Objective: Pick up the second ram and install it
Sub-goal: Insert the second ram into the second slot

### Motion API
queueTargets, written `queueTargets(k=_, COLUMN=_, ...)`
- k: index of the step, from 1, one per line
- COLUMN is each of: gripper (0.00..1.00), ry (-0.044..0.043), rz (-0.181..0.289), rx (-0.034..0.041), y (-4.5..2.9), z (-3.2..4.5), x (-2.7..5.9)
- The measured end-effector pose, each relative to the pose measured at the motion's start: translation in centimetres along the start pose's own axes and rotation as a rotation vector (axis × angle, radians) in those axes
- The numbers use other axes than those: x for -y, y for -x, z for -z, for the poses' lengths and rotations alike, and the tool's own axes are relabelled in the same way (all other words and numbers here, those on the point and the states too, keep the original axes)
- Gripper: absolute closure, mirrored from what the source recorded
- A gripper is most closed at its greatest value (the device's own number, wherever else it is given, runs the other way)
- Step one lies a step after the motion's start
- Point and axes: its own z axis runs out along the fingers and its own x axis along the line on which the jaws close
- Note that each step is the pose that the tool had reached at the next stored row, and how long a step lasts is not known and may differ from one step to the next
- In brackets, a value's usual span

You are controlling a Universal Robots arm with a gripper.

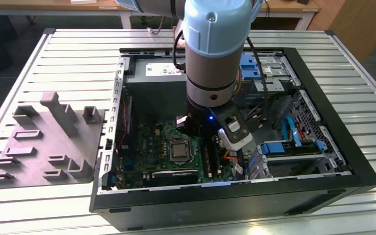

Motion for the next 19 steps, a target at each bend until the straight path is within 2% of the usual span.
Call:
queueTargets(k=13, gripper=0.89, ry=0.0030, rz=0.000, rx=-0.0001, y=0.00, z=0.00, x=0.00)
queueTargets(k=19, gripper=0.89, ry=0.0044, rz=0.000, rx=-0.0002, y=-0.02, z=-0.24, x=0.13)
